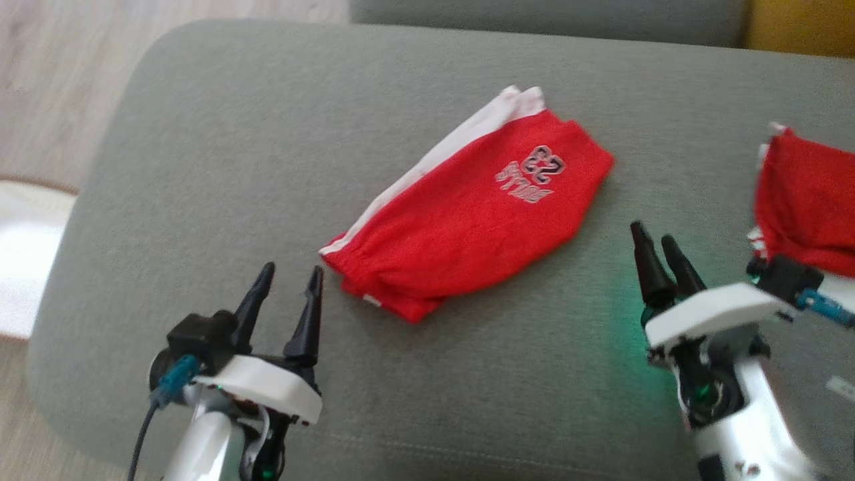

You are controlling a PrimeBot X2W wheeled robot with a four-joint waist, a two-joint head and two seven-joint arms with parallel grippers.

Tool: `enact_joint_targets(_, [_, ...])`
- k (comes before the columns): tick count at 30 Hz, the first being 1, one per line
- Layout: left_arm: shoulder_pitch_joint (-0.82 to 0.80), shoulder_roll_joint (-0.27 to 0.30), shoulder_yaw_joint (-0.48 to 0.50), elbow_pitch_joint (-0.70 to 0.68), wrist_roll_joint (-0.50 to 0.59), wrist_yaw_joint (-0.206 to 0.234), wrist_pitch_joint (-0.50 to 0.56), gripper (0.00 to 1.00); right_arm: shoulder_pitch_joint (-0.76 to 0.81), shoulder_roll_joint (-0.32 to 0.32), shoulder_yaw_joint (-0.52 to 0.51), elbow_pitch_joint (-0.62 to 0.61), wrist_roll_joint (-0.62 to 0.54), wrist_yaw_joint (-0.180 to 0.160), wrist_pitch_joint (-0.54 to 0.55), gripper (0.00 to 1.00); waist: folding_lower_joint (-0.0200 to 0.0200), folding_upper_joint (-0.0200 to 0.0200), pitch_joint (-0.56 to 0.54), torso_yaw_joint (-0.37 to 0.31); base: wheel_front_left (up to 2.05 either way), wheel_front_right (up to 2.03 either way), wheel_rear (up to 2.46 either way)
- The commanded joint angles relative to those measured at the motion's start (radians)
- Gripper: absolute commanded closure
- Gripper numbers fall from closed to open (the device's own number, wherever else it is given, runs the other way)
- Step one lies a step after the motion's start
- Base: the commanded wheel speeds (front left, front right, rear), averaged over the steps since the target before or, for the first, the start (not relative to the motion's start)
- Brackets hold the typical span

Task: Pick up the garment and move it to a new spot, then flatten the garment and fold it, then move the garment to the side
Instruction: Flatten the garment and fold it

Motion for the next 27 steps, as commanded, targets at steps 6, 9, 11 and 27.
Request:
enact_joint_targets(6, [-0.069,-0.001,-0.017,-0.019,0.004,-0.008,-0.012,0.0,-0.153,0.003,-0.028,0.096,0.116,-0.001,0.062,0.0,0.0,-0.0001,0.075,0.136,0.0,0.0,0.0])
enact_joint_targets(9, [-0.081,-0.002,-0.037,-0.02,0.0,-0.01,-0.012,0.0,-0.214,0.003,-0.073,0.186,0.117,-0.001,0.08,0.0,0.0,-0.0001,0.095,0.181,0.0,0.0,0.0])
enact_joint_targets(11, [-0.09,-0.002,-0.049,-0.023,-0.014,-0.01,-0.012,0.0,-0.258,0.003,-0.109,0.252,0.105,-0.001,0.093,0.0,0.0,-0.0001,0.107,0.209,0.0,0.0,0.0])
enact_joint_targets(27, [-0.139,-0.002,-0.125,-0.046,-0.114,0.017,-0.012,0.0,-0.583,-0.007,-0.381,0.653,-0.22,-0.001,0.17,0.0,0.0,-0.0001,0.19,0.355,0.0,0.0,0.0])
